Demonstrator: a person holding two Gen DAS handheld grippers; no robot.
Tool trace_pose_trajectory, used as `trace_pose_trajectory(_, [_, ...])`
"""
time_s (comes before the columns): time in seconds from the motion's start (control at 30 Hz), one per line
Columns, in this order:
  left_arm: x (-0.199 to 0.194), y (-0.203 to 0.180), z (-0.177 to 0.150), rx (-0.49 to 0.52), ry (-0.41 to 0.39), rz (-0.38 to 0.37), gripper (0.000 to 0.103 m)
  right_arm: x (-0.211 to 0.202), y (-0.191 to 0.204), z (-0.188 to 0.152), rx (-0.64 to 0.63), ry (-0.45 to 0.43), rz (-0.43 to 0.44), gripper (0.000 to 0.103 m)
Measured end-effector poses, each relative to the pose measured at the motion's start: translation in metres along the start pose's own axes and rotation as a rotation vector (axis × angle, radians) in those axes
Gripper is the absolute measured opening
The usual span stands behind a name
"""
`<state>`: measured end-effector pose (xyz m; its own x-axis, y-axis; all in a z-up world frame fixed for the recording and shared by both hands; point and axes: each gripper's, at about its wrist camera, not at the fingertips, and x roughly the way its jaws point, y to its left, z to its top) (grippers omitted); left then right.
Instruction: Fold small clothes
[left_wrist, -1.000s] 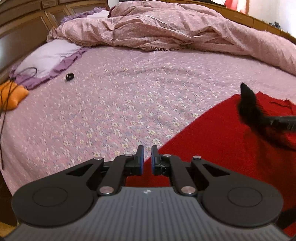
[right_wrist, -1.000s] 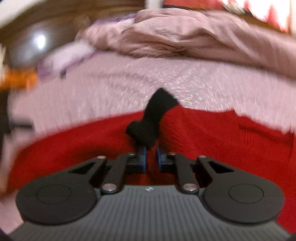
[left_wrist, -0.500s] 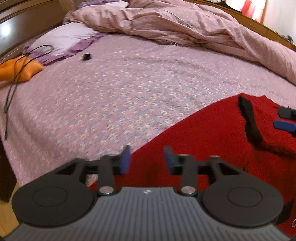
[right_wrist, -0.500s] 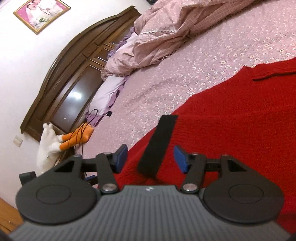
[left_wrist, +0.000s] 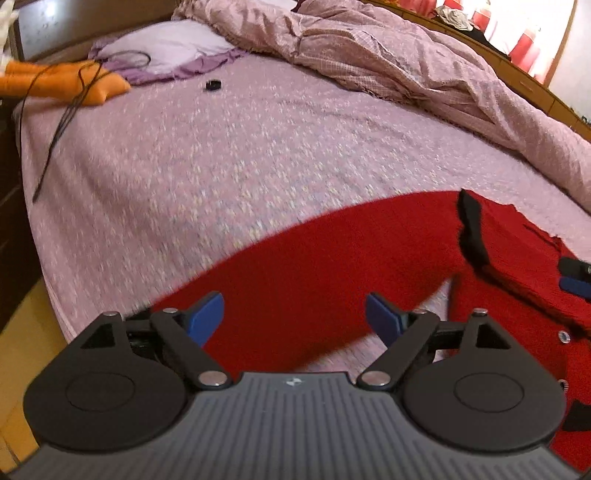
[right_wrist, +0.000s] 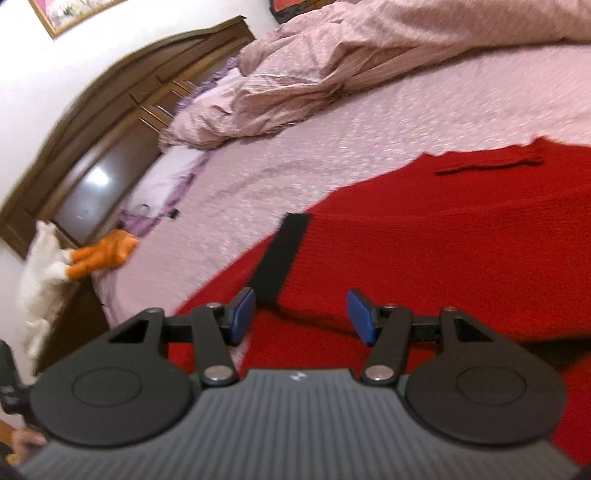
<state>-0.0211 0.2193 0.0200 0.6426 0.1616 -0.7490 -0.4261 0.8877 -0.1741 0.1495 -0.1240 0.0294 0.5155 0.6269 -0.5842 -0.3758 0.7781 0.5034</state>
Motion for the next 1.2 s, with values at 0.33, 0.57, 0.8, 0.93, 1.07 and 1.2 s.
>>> trace_pose_trajectory(0.33, [0.012, -0.016, -0.026, -0.154, 0.104, -0.071, 0.088, -0.048, -0.013, -0.031, -0.089, -0.058, -0.273, 0.06])
trace_pose_trajectory(0.57, [0.03, -0.013, -0.036, -0.313, 0.063, -0.146, 0.089, -0.066, -0.046, -0.054, -0.058, -0.055, -0.389, 0.06])
trace_pose_trajectory(0.8, [0.044, -0.005, -0.036, -0.435, -0.019, -0.179, 0.092, -0.064, -0.07, -0.069, 0.006, -0.025, -0.431, 0.059])
trace_pose_trajectory(0.93, [0.047, 0.002, -0.032, -0.481, -0.08, -0.164, 0.092, -0.064, -0.075, -0.078, 0.01, -0.033, -0.424, 0.059])
trace_pose_trajectory(1.07, [0.044, 0.013, -0.023, -0.518, -0.163, -0.138, 0.091, -0.064, -0.076, -0.08, 0.001, -0.04, -0.417, 0.059])
trace_pose_trajectory(1.2, [0.04, 0.021, -0.01, -0.511, -0.225, -0.084, 0.079, -0.065, -0.076, -0.081, 0.004, -0.049, -0.412, 0.059])
